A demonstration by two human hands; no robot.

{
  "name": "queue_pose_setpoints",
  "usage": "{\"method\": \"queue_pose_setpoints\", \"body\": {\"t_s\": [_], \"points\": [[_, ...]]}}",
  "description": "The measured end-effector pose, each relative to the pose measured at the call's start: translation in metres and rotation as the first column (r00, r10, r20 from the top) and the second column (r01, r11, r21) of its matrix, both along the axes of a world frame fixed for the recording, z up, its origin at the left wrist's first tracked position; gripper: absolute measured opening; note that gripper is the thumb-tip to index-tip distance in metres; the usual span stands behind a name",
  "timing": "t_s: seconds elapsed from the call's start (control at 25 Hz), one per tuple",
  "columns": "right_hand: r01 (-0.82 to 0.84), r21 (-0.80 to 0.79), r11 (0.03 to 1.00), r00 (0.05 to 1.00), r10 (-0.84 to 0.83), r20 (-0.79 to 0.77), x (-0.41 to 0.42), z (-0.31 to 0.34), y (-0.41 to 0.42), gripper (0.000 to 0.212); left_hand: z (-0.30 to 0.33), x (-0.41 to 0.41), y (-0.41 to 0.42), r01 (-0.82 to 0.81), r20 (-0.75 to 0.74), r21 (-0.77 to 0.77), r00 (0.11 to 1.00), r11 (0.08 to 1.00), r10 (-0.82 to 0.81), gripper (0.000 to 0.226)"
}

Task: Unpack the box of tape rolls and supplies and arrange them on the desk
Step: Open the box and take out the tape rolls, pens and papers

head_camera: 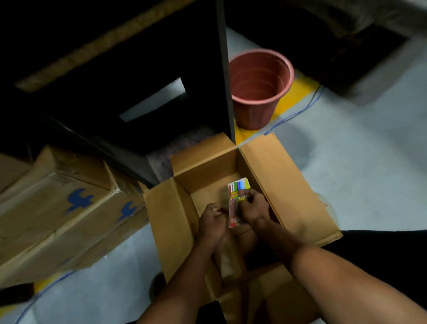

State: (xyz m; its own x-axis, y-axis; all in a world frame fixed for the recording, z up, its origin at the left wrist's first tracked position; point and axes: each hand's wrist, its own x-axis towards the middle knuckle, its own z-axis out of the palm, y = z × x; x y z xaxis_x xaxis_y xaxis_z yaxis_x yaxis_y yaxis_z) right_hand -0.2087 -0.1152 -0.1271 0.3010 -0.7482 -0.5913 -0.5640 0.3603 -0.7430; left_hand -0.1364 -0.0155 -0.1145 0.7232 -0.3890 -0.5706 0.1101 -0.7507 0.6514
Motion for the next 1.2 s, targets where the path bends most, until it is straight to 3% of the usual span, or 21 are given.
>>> {"method": "queue_pose_setpoints", "body": {"t_s": [0.28,0.4,0.64,0.8,1.0,1.2], "points": [[0.021,-0.223,0.975,0.977,0.027,0.212,-0.009,0.132,-0.029,0.023,0.121,0.016,-0.002,0.120,0.263,-0.140,0.961,0.983,-0.080,0.036],[0.035,-0.317,0.948,0.955,0.062,0.291,-0.012,0.204,-0.041,0.022,0.178,0.028,-0.002,0.193,0.427,-0.224,0.901,0.955,-0.082,0.040],[0.112,-0.438,0.892,0.849,0.143,0.509,-0.001,0.337,-0.059,0.013,0.321,0.040,-0.008,0.360,0.769,-0.219,0.636,0.907,-0.067,0.046],[0.160,-0.487,0.858,0.799,0.177,0.575,0.001,0.403,-0.060,0.008,0.381,0.042,-0.006,0.410,0.882,-0.222,0.472,0.885,0.002,0.047],[0.176,-0.512,0.841,0.750,0.222,0.623,0.016,0.464,-0.064,0.021,0.427,0.054,0.003,0.253,0.972,-0.127,0.224,0.959,0.069,0.062],[0.092,-0.582,0.808,0.812,0.277,0.513,0.065,0.506,-0.092,0.015,0.436,0.064,0.015,0.056,0.955,0.155,0.248,0.986,-0.164,0.091]]}}
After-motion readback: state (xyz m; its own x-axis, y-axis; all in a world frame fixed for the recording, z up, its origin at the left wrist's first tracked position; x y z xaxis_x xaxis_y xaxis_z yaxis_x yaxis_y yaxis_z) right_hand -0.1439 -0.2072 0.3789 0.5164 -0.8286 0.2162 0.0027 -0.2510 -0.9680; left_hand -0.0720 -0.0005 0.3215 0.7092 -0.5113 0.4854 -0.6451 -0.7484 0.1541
